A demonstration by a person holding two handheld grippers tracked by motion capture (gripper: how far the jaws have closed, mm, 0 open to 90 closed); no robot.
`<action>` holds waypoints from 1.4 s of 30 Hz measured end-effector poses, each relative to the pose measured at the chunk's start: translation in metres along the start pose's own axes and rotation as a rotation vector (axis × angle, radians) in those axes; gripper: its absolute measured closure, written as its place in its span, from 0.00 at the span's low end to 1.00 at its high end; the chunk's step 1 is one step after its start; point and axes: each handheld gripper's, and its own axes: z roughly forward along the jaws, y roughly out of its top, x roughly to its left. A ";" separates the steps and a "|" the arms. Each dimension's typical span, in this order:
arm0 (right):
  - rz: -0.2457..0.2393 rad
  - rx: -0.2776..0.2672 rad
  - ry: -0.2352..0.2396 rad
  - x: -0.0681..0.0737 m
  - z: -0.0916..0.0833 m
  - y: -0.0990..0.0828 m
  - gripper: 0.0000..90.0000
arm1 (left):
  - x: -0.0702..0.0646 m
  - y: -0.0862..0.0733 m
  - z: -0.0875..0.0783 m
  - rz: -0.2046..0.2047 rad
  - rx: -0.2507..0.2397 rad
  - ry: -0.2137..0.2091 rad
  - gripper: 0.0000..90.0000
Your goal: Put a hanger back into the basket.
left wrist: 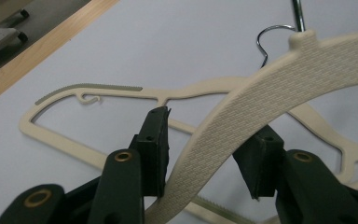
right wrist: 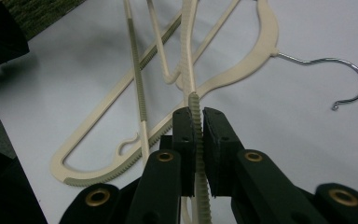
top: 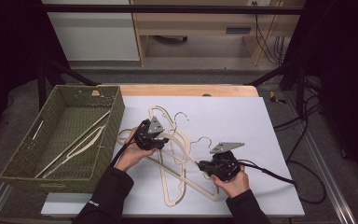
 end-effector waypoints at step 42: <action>-0.310 -0.061 0.205 -0.005 0.020 0.052 0.90 | -0.036 -0.006 -0.057 0.119 -0.032 -0.146 0.78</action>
